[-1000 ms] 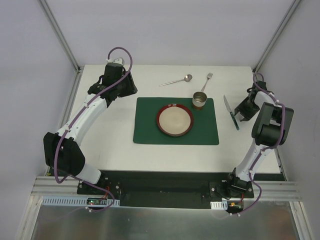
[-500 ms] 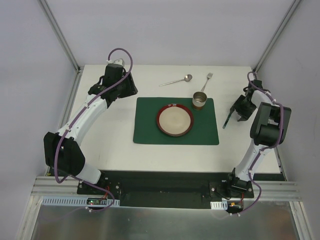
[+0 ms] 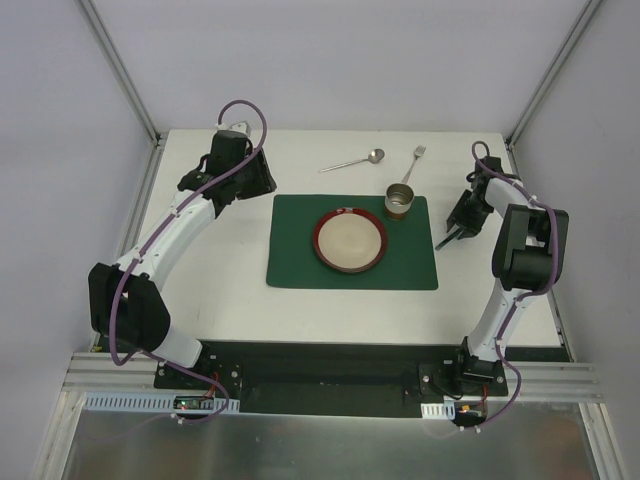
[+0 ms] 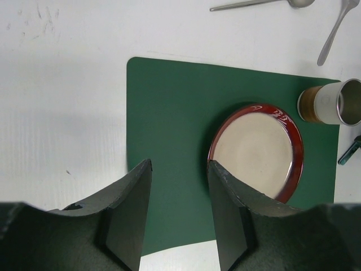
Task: Set the dinner table for one person
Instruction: Pick up the knife at the center of the board.
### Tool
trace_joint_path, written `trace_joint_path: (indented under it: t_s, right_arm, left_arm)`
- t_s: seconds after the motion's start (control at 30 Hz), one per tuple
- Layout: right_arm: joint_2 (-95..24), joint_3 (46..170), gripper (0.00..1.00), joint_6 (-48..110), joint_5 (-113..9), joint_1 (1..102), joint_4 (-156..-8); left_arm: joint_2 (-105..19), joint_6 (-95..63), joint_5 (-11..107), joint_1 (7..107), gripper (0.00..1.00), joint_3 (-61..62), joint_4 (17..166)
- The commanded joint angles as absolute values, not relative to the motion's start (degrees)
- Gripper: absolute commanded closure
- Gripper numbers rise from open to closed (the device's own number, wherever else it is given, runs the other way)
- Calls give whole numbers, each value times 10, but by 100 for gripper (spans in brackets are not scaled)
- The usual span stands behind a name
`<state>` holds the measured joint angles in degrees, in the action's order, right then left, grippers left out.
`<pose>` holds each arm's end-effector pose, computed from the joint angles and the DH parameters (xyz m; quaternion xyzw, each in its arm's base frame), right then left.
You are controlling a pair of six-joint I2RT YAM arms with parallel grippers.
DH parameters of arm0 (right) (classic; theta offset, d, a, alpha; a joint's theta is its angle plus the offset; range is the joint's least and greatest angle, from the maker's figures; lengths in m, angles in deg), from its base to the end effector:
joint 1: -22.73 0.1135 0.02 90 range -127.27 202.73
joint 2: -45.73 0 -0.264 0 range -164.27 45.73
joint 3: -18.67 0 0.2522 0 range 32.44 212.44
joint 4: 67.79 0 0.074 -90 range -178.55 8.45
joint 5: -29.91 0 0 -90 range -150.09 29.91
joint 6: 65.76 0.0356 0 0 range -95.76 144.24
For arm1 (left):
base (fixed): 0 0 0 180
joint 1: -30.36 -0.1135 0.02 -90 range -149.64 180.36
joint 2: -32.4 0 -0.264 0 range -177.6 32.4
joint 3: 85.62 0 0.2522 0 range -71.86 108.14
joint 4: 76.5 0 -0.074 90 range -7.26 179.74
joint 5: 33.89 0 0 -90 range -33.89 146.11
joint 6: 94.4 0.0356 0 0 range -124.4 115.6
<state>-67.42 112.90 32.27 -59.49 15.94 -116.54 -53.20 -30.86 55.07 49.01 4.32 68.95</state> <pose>0.4012 -0.0474 0.1731 0.1255 0.9730 0.0072 0.1936 0.3276 -0.1112 0.3407 -0.0545 0.8652 -0.1984 0.4573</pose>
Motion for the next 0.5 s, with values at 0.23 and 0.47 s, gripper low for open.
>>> trace_joint_path:
  t_s: [0.23, 0.47]
  right_arm:
    - [-673, 1130, 62, 340, -629, 153, -1172]
    - [-677, 1140, 65, 344, -660, 154, -1191]
  left_arm:
    - [-521, -301, 550, 485, 57, 35, 705]
    - [-516, -307, 548, 485, 57, 16, 711]
